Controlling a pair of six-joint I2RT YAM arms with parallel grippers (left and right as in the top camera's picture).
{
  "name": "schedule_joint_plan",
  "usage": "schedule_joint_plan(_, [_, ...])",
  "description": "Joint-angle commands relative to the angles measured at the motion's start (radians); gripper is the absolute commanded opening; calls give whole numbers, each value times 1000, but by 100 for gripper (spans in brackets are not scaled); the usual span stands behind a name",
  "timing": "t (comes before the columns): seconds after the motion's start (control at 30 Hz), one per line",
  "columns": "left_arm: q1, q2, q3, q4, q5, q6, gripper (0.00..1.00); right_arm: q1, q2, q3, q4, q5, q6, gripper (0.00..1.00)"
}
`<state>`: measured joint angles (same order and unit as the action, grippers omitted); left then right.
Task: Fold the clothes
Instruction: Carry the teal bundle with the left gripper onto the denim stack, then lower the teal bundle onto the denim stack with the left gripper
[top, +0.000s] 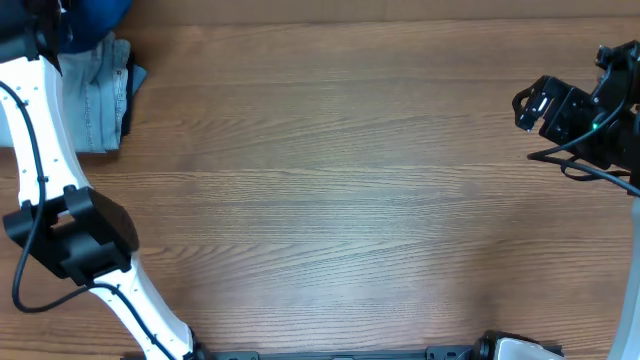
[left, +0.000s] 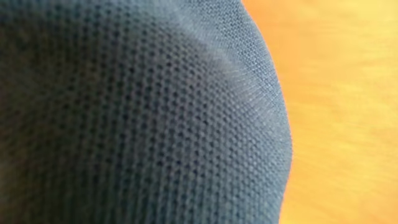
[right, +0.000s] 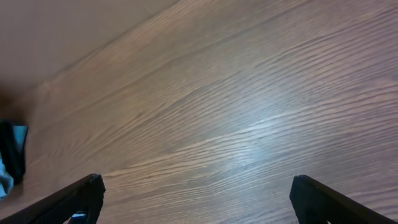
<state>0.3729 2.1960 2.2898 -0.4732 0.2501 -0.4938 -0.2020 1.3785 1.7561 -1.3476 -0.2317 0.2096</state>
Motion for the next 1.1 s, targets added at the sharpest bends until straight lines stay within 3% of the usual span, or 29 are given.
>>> schedule_joint_plan(0.0, [22, 16, 13, 99, 6, 27, 4, -2, -3, 24, 1, -5, 4, 100])
schedule_joint_plan(0.4, [26, 72, 13, 386, -16, -33, 6, -2, -3, 24, -42, -5, 4, 100])
schedule_joint_plan(0.7, [26, 137, 13, 262, -16, 144, 4, -1, -3, 24, -47, -52, 5, 100])
schedule_joint_plan(1.07, [26, 164, 13, 209, 143, 108, 4, -1, -3, 24, -38, -55, 5, 100])
